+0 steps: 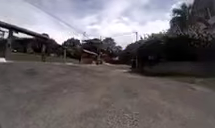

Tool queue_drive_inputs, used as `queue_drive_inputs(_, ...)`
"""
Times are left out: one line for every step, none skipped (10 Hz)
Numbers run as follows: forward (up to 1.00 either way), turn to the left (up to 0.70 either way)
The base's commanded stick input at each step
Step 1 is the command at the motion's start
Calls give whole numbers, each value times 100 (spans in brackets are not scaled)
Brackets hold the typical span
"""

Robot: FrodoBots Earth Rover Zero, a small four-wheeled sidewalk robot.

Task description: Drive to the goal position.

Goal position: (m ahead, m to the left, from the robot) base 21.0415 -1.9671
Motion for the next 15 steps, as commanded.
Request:
queue_drive_inputs(50,0)
queue_drive_inputs(50,0)
queue_drive_inputs(50,0)
queue_drive_inputs(50,0)
queue_drive_inputs(50,0)
queue_drive_inputs(50,0)
queue_drive_inputs(50,0)
queue_drive_inputs(50,0)
queue_drive_inputs(50,0)
queue_drive_inputs(50,0)
queue_drive_inputs(50,0)
queue_drive_inputs(50,0)
queue_drive_inputs(50,0)
queue_drive_inputs(50,0)
queue_drive_inputs(50,0)
